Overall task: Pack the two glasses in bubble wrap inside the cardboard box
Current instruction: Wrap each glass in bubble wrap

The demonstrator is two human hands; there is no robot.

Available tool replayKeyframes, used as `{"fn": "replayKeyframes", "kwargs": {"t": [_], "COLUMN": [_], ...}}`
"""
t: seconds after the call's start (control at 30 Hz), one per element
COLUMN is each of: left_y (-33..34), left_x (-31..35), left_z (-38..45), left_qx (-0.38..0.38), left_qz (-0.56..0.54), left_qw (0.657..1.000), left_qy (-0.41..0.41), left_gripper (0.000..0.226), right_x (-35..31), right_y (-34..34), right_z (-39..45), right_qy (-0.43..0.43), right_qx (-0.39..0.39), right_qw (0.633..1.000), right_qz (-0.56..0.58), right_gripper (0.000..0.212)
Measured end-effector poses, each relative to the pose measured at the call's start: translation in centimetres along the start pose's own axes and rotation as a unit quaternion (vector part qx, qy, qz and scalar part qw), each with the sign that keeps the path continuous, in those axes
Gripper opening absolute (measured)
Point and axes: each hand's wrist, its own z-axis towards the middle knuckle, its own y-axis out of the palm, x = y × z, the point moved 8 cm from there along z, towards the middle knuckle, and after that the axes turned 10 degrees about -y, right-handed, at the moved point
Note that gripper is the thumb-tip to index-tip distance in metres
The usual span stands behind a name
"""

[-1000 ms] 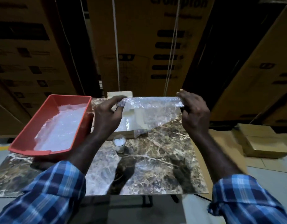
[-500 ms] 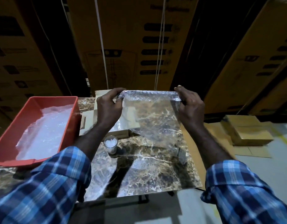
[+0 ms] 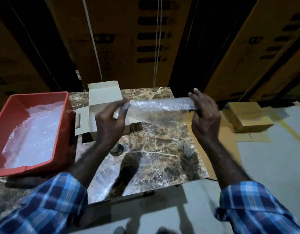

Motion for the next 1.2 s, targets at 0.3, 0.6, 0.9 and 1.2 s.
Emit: {"fn": "replayKeyframes", "kwargs": {"t": [0.3,0.6,0.9,1.2], "left_y": [3.8,6.2,6.9,7.7], "left_x": [-7.7,-13.2,-11.9,-11.2], "left_z": [-14.5,-21.7,-23.6,-22.4], "left_qx": [-0.195,-0.308,-0.368,-0.378], "left_qz": [0.095,0.196,0.195,0.178], "left_qw": [0.976,0.920,0.908,0.908], "left_qy": [-0.034,-0.143,-0.048,-0.022], "left_gripper": [0.035,0.040,0.046,0.037], "right_x": [4.1,7.4,8.1,7.3], "right_y": [2.5,5.1,6.3,8.6], "right_z": [-15.1,-23.5,-25.4,-25.1], "right_qy": [-0.009,-0.011,-0.050,-0.031], "right_qx": [-0.205,-0.359,-0.436,-0.480], "right_qw": [0.979,0.933,0.895,0.869], "right_qz": [0.012,0.028,0.078,0.118], "right_gripper": [0.052,0.036,0.029,0.038]}}
